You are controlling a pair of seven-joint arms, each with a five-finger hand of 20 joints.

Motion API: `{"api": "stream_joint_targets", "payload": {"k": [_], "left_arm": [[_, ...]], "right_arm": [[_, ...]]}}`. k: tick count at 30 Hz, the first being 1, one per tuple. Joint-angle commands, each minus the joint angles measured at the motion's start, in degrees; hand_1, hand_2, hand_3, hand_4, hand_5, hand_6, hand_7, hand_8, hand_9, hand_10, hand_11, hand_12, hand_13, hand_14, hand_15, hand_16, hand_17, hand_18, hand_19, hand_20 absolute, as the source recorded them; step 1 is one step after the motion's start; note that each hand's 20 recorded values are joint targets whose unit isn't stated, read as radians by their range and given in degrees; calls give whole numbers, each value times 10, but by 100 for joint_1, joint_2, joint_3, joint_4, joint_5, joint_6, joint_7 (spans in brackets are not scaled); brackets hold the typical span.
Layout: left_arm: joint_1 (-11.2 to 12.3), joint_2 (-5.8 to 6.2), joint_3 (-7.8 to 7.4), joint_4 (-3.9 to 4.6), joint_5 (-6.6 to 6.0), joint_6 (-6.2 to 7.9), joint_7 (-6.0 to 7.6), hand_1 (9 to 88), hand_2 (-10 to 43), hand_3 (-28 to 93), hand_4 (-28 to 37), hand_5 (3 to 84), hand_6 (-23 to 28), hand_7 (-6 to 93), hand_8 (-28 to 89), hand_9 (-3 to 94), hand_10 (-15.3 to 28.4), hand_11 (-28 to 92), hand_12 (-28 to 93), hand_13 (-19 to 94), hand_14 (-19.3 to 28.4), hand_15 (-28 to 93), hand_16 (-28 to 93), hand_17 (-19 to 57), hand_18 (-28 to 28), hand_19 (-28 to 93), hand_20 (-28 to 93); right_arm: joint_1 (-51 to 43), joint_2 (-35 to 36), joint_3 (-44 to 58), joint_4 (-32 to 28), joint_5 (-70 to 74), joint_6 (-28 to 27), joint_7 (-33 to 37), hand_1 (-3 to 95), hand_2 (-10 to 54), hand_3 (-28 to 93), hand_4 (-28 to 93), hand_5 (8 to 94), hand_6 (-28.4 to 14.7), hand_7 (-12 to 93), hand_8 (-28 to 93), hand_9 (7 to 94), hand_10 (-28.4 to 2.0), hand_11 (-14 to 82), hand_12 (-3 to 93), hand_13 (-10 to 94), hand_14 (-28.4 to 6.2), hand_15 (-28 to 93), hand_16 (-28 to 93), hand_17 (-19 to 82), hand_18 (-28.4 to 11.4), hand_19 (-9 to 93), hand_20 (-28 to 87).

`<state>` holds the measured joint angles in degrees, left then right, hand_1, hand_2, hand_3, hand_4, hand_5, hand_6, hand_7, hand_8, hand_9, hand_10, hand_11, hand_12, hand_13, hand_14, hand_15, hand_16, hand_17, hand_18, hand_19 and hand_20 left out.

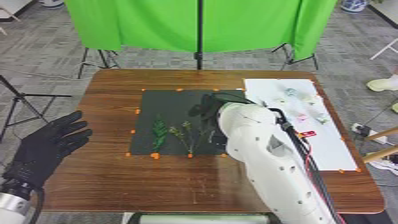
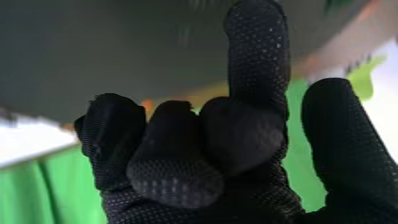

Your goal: Arrange flowers

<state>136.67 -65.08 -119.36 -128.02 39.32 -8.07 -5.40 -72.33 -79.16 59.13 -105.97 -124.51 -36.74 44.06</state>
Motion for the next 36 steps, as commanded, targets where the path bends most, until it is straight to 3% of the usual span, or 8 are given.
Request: {"api": "stream_joint_targets", "payload": {"k": [1, 7, 11, 25, 32, 36], "left_arm": [[166, -106, -39, -38, 26, 50, 71, 250, -9, 716, -258, 352, 35, 195, -111, 303, 124, 263, 148, 233, 155, 406, -24, -83, 218, 474, 83], [155, -125, -15, -29, 33, 65, 80, 252, -8, 716, -258, 353, 35, 194, -110, 304, 124, 263, 148, 233, 155, 407, -24, -83, 218, 474, 83], [133, -122, -2, -26, 40, 69, 102, 254, -7, 715, -256, 353, 36, 193, -110, 304, 125, 262, 147, 233, 154, 407, -24, -83, 218, 474, 84], [144, -121, 11, -28, 31, 81, 106, 253, -7, 716, -256, 353, 36, 193, -110, 304, 124, 262, 148, 233, 155, 409, -25, -83, 218, 474, 84], [125, -134, 30, -23, 36, 63, 83, 253, -6, 717, -255, 354, 35, 195, -111, 304, 124, 263, 147, 233, 156, 409, -25, -83, 218, 474, 84], [116, -138, 35, -15, 37, 68, 80, 253, -6, 717, -255, 354, 36, 195, -111, 304, 124, 263, 147, 233, 155, 408, -25, -83, 218, 474, 84]], "right_arm": [[767, 1473, 52, 649, -905, 641, -135, 165, 17, 709, -274, 813, -7, 423, -156, 893, -87, 527, 359, 828, -77, 740, 297, 461, -219, 932, 516], [964, 2069, -189, 1024, -1016, 221, -50, 151, -53, 658, -282, 775, -9, 439, -169, 862, -94, 528, 359, 797, -81, 738, 292, 426, -216, 932, 472], [1032, 2229, -430, 1276, -1143, -21, -110, 162, -67, 635, -283, 774, -8, 440, -172, 862, -94, 528, 352, 801, -76, 732, 286, 425, -215, 932, 463], [1040, 2198, -773, 1713, -1523, 341, -365, 272, -75, 456, -283, 787, 1, 449, -178, 877, -82, 528, 345, 819, -67, 722, 285, 439, -213, 932, 459], [1048, 2181, -936, 1975, -1690, 581, -466, 287, -73, 476, -282, 790, 3, 453, -181, 879, -82, 528, 347, 822, -65, 721, 287, 443, -211, 932, 463], [1004, 2182, -982, 2118, -1776, 644, -568, 364, -55, 434, -282, 796, 8, 457, -187, 885, -80, 530, 343, 826, -66, 722, 288, 446, -211, 932, 466]]}}
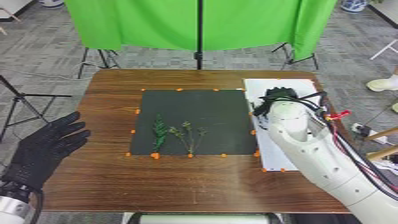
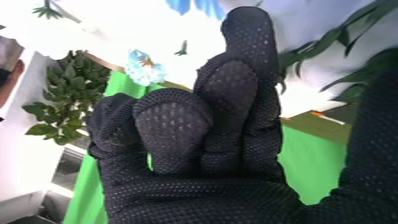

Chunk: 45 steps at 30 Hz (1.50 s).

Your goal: Arrange flowers

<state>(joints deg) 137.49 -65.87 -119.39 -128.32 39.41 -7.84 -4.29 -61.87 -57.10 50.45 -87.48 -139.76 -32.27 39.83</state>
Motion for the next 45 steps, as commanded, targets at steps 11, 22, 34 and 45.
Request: {"api": "stream_joint_targets", "payload": {"k": [11, 22, 34, 45], "left_arm": [[-12, -66, 49, 42, 29, 31, -86, 255, -4, 717, -254, 354, 35, 197, -112, 305, 124, 264, 147, 233, 155, 409, -25, -83, 217, 475, 84], [21, -87, 31, 37, 26, 23, -76, 255, -3, 718, -253, 354, 35, 196, -112, 304, 124, 262, 146, 234, 155, 408, -26, -83, 218, 476, 83], [52, -113, 24, 23, 33, 30, -28, 255, -3, 720, -255, 354, 35, 195, -112, 304, 124, 262, 148, 233, 155, 408, -25, -83, 217, 475, 83], [32, -73, 27, 31, 24, 29, -26, 255, -2, 720, -254, 353, 34, 198, -112, 304, 124, 263, 147, 233, 155, 408, -25, -83, 218, 476, 82]], "right_arm": [[-289, -166, 153, 433, 280, -61, -600, 580, -60, 305, -279, 822, 31, 470, -206, 914, -72, 528, 335, 839, -63, 725, 287, 442, -198, 932, 470], [-541, -202, 439, 328, 590, -57, -835, 411, -95, 824, -282, 856, 11, 490, 44, 937, -75, 564, 263, 885, -56, 701, 296, 454, -192, 932, 483], [-985, -49, 855, -431, 484, 953, -923, 360, -92, 921, -174, 820, -54, 605, 42, 937, -62, 522, 235, 930, -32, 615, 299, 488, -202, 932, 478], [-1363, -44, 1317, -1630, 535, 1636, -1163, 362, -87, 925, -155, 833, -67, 609, 7, 937, -62, 540, 228, 934, -35, 627, 306, 499, -206, 932, 503]]}}
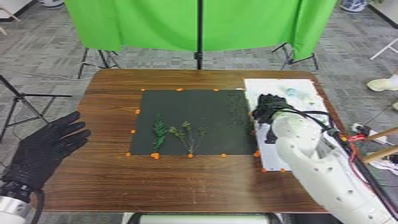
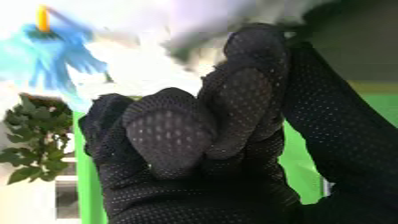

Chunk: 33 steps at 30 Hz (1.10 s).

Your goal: Arrange flowers

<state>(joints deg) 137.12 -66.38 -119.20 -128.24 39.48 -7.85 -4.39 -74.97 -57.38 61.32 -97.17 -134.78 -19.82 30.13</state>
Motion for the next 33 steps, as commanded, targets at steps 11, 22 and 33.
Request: {"api": "stream_joint_targets", "payload": {"k": [11, 22, 33], "left_arm": [[70, -52, -8, 24, 28, 12, -16, 255, -2, 720, -253, 353, 35, 196, -111, 303, 124, 264, 148, 233, 154, 407, -25, -83, 219, 477, 82], [74, -50, 0, 24, 23, 3, -22, 254, -3, 721, -254, 353, 35, 196, -111, 303, 125, 264, 146, 233, 154, 406, -25, -83, 219, 477, 81], [64, -34, 22, 35, 18, 14, -26, 255, -2, 721, -254, 353, 35, 197, -112, 304, 123, 264, 146, 233, 153, 407, -25, -83, 219, 476, 81]], "right_arm": [[270, -160, 114, -482, 11, -1448, 906, 215, -85, 818, -260, 825, 2, 700, -189, 937, -51, 571, 218, 937, -33, 663, 276, 528, -210, 932, 520], [235, -130, -41, -5, 107, -1649, 1186, 169, -87, 673, -283, 820, -2, 685, -186, 937, -59, 558, 223, 937, -42, 654, 288, 524, -215, 932, 526], [321, -248, -207, 267, 14, -1533, 1194, 181, -74, 671, -283, 828, 2, 684, -187, 937, -56, 569, 212, 937, -41, 666, 272, 534, -214, 932, 532]]}}
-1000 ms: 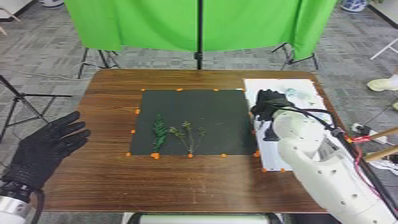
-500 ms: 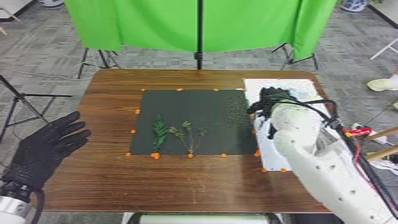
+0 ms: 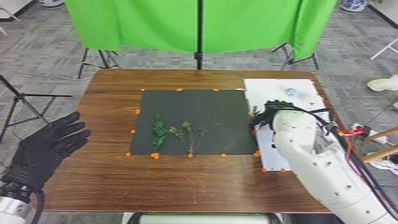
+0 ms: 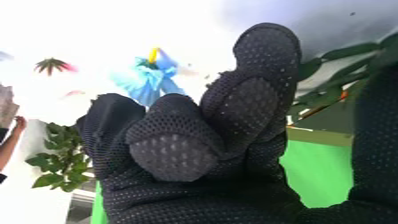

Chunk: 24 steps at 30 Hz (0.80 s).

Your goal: Arrange flowers

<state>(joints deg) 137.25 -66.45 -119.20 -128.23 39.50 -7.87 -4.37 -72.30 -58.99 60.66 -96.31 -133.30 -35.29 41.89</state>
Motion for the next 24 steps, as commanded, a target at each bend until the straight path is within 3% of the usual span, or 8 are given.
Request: {"api": "stream_joint_targets", "payload": {"k": [1, 4, 7, 10, 12, 13, 16, 24], "left_arm": [[55, -30, 20, 33, 20, 13, -27, 255, -2, 720, -254, 353, 35, 197, -112, 304, 123, 264, 146, 233, 153, 407, -25, -83, 219, 476, 81], [46, -36, 14, 34, 23, 21, -28, 255, -2, 720, -254, 353, 35, 197, -111, 303, 123, 264, 147, 233, 154, 407, -25, -83, 219, 476, 81], [20, -33, 13, 43, 24, 7, -51, 255, -2, 720, -255, 353, 35, 196, -111, 303, 123, 264, 147, 233, 155, 407, -25, -83, 219, 476, 82], [20, -37, 17, 45, 25, 4, -49, 255, -2, 721, -254, 353, 35, 196, -111, 304, 123, 264, 147, 233, 155, 408, -25, -83, 219, 476, 82], [27, -38, 11, 44, 31, 7, -46, 254, -2, 722, -253, 353, 35, 196, -111, 304, 124, 264, 146, 233, 154, 408, -25, -83, 219, 476, 82], [26, -39, 8, 47, 28, 4, -50, 254, -2, 721, -253, 353, 35, 196, -111, 304, 124, 263, 146, 233, 154, 408, -25, -83, 219, 476, 81], [19, -38, 12, 48, 32, 8, -49, 255, -3, 721, -254, 353, 35, 197, -111, 303, 124, 264, 146, 233, 154, 408, -25, -83, 219, 476, 81], [28, -43, 21, 46, 32, 4, -23, 256, -2, 720, -253, 353, 34, 198, -112, 303, 124, 264, 147, 233, 154, 409, -25, -83, 220, 476, 81]], "right_arm": [[57, -81, -180, 199, -112, 17, 40, 180, -74, 679, -283, 828, 2, 685, -187, 937, -56, 570, 212, 937, -41, 667, 271, 534, -214, 932, 532], [13, -140, -231, 262, -143, -37, -34, 190, -77, 718, -282, 828, 3, 685, -187, 937, -55, 568, 214, 937, -41, 668, 268, 534, -214, 932, 532], [-81, -204, -209, 318, -37, 69, -163, 287, -93, 792, -282, 824, 7, 684, -197, 937, -50, 549, 212, 937, -36, 652, 271, 534, -207, 932, 519], [-196, -239, -120, 293, 106, 189, -259, 381, -95, 839, -281, 820, -3, 652, -88, 937, -50, 500, 212, 937, -34, 602, 281, 526, -197, 932, 493], [-248, -258, -91, 266, 48, 249, -316, 375, -65, 877, -269, 923, -48, 358, -85, 935, -58, 449, 234, 904, -34, 621, 253, 499, -176, 932, 528], [-264, -261, -80, 255, 77, 314, -329, 379, -60, 885, -261, 934, -43, 312, -19, 934, -64, 431, 236, 900, -35, 609, 248, 492, -175, 932, 524], [-323, -254, -29, 212, 82, 525, -427, 384, -55, 895, -234, 902, -42, 338, 67, 925, -75, 412, 238, 890, -38, 593, 243, 478, -179, 932, 511], [-543, -163, 191, -112, -13, 1248, -732, 377, -42, 917, -184, 878, -61, 428, 67, 928, -88, 437, 243, 876, -53, 660, 242, 474, -187, 932, 552]]}}
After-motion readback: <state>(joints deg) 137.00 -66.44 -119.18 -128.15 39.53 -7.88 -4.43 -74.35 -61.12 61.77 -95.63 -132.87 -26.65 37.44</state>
